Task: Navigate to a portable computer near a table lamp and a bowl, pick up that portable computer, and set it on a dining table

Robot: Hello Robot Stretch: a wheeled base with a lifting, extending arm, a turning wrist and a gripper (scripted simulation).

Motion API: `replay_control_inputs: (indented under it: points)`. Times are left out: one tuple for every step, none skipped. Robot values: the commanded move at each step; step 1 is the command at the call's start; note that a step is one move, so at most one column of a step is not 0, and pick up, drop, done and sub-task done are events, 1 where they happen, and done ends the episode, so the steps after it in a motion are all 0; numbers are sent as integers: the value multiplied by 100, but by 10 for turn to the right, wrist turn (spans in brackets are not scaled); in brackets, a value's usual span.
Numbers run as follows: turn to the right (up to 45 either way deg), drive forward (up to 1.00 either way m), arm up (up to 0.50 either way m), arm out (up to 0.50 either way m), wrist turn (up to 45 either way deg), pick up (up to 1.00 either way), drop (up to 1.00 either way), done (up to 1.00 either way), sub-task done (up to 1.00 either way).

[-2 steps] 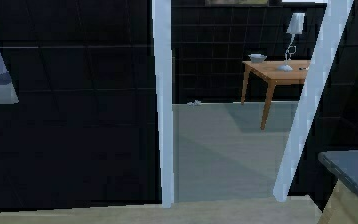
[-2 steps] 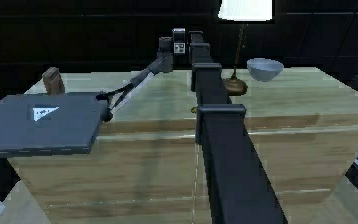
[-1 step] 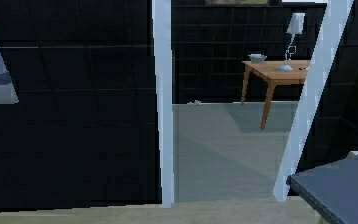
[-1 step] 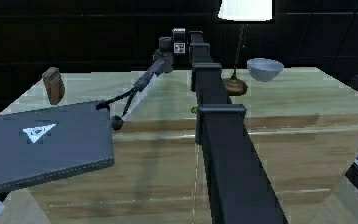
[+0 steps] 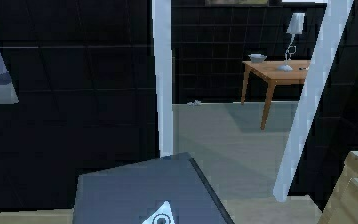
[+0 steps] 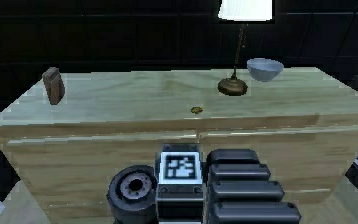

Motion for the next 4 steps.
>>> replay_control_inputs:
  points:
    - [150,0,0,0,0,0,0,0,0]
    - [0,100,0,0,0,0,0,0,0]
    - [0,75,0,0,0,0,0,0,0]
    - [450,0,0,0,0,0,0,0,0]
